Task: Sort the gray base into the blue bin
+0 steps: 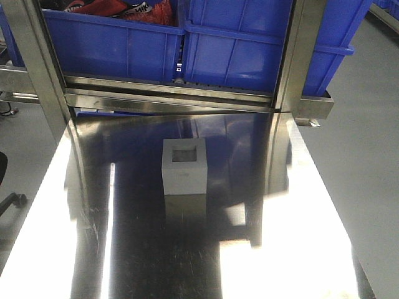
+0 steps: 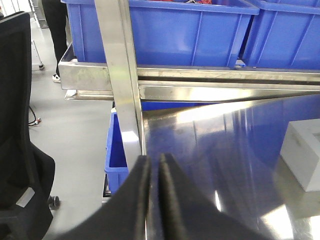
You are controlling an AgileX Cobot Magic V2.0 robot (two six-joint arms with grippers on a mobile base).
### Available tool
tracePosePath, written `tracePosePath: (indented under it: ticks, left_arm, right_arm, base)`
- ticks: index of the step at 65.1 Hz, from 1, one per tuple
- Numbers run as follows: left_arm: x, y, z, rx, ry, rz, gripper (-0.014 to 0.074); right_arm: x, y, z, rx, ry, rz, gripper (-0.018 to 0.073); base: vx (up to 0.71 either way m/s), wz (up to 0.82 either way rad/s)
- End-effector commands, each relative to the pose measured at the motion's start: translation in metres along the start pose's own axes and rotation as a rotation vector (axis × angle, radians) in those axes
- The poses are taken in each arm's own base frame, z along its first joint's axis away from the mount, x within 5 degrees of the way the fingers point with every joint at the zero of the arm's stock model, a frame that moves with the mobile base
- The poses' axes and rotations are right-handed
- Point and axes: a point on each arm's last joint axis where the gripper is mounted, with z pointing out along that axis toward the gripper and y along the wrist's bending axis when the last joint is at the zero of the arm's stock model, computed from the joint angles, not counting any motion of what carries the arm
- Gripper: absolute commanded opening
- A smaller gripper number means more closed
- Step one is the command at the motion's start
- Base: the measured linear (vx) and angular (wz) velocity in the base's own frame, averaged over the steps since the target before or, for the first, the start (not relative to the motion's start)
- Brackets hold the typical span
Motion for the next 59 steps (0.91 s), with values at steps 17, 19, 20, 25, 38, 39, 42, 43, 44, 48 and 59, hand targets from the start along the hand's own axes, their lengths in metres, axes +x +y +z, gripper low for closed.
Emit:
tracePosePath:
  ticks: [17, 19, 20, 25, 38, 39, 42, 43, 44, 48, 59]
  left_arm:
    - [-0.017, 0.000, -0.003, 0.000, -0.098, -0.043, 0.0708]
    - [-0.017, 0.000, -0.003, 0.000, -0.100, -0.043, 0.0737]
    - [-0.018, 0.000, -0.003, 0.000, -0.102, -0.043, 0.0736]
    - [-0.018, 0.000, -0.003, 0.000, -0.102, -0.043, 0.0729]
    - [-0.022, 0.001, -0.004, -0.001, -0.144, -0.052, 0.0671]
    - [-0.022, 0.001, -0.004, -0.001, -0.147, -0.052, 0.0666]
    - [-0.023, 0.001, -0.003, 0.000, -0.142, -0.052, 0.0648]
    - [-0.024, 0.001, -0.002, 0.000, -0.140, -0.052, 0.0643]
    - [-0.025, 0.001, -0.001, 0.000, -0.138, -0.051, 0.0634]
    - [-0.029, 0.001, 0.004, 0.005, -0.118, -0.056, 0.0613]
    - [-0.054, -0.008, 0.032, 0.078, -0.069, -0.056, 0.0595]
  right_arm:
    - [-0.009, 0.000, -0.001, -0.004, -0.090, -0.013, -0.0004]
    - [-0.009, 0.000, -0.001, -0.004, -0.090, -0.013, -0.0004]
    - [-0.009, 0.000, -0.001, -0.004, -0.090, -0.013, -0.0004]
    - [-0.009, 0.000, -0.001, -0.004, -0.090, -0.013, -0.0004]
    - [-0.009, 0.000, -0.001, -0.004, -0.090, -0.013, -0.0004]
    - [-0.009, 0.000, -0.001, -0.004, -0.090, -0.013, -0.0004]
    - [-0.009, 0.000, -0.001, -0.004, -0.090, -0.013, -0.0004]
    - [-0.009, 0.000, -0.001, -0.004, -0.090, -0.013, -0.0004]
    - [-0.009, 0.000, -0.001, -0.004, -0.090, -0.013, -0.0004]
    - [-0.009, 0.000, -0.001, -0.004, -0.090, -0.013, -0.0004]
    - [-0.009, 0.000, -0.001, -0.004, -0.090, -0.013, -0.0004]
  base:
    - [0.00, 0.00]
    - [0.00, 0.00]
    - [0.00, 0.00]
    - [0.00, 0.00]
    - [0.00, 0.00]
    - [0.00, 0.00]
    - [0.00, 0.00]
    - [0.00, 0.00]
    - [0.00, 0.00]
    - [0.00, 0.00]
    - [0.00, 0.00]
